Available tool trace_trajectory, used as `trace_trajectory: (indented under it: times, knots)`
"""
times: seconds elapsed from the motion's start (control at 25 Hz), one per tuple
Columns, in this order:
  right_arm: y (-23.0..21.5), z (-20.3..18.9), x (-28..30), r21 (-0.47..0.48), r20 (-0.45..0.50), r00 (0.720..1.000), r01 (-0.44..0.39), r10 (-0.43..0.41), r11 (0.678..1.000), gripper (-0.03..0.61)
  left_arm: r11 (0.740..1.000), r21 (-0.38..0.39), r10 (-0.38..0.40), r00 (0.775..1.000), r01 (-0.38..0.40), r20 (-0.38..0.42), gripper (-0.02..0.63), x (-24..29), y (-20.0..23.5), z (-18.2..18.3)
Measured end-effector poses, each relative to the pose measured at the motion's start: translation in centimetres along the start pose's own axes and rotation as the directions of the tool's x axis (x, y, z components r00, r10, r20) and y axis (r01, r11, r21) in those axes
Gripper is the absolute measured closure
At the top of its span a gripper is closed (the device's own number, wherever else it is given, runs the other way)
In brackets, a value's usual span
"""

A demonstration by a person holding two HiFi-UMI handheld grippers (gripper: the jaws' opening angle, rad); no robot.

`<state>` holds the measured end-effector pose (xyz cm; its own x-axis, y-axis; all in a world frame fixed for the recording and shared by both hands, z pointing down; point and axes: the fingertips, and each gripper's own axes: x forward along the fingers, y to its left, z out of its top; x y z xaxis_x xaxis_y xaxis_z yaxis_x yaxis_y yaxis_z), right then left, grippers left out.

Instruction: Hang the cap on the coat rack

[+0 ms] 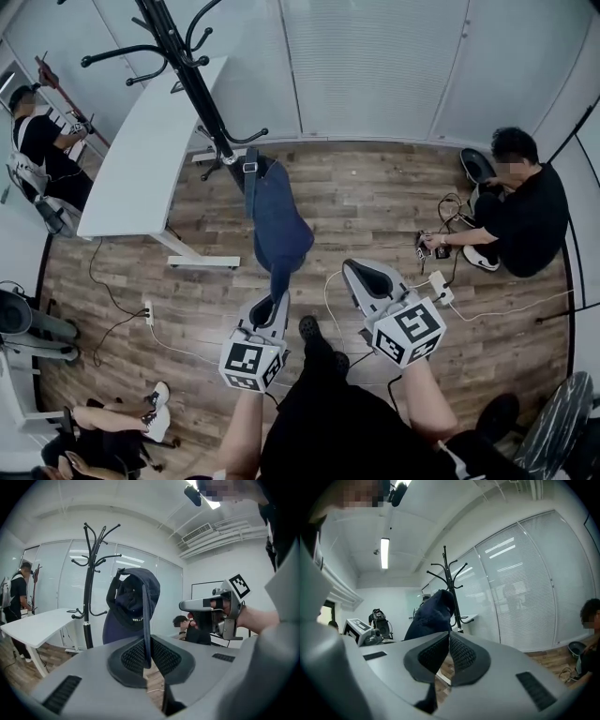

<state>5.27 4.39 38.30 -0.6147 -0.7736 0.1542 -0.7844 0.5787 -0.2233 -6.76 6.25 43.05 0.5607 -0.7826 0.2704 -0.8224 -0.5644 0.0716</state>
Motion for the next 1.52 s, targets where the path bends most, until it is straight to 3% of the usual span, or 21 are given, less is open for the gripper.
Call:
trace_trajectory:
  times: [0.16,0.4,0.52,0.76,1.0,1.16,1.52]
  knots:
    - [-1.9,0.8,0.9,-0.014,-0.017,0.999,0.033,-0.033,0.999,0.546,0.998,-0.031,-0.05,0.999,0.05,-0.005,0.584,3.1,0.3,0.1]
    - [-4.6,3.5,3.8,-0.04,-0.011,0.998,0.06,-0.06,0.997,0.546,0.975,-0.15,-0.163,0.987,0.161,-0.003,0.584,8.1,0.3,0.5]
    - [-5.6,4.9,6.0,-0.048,-0.003,0.997,0.073,-0.073,0.996,0.546,0.971,-0.149,-0.189,0.982,0.186,-0.01,0.584,10.1,1.5,0.8]
    - [-6.9,4.4,8.3,-0.055,0.02,0.998,0.066,-0.065,0.996,0.547,0.971,-0.148,-0.191,0.981,0.186,-0.02,0.584,12.6,3.7,-0.3]
    - [-6.7,3.6,11.0,-0.045,-0.015,0.997,0.077,-0.077,0.996,0.546,0.965,-0.17,-0.21,0.976,0.198,-0.052,0.584,14.4,7.0,-0.9]
    - [-7.1,2.1,10.5,-0.029,-0.028,0.996,0.089,-0.089,0.996,0.546,0.961,-0.192,-0.218,0.973,0.2,-0.075,0.584,14.7,6.7,-2.8]
    - [-10.2,3.9,15.5,0.0,-0.098,0.994,0.057,-0.056,0.998,0.546,0.951,-0.268,-0.192,0.974,0.154,-0.118,0.584,18.5,9.9,-2.4]
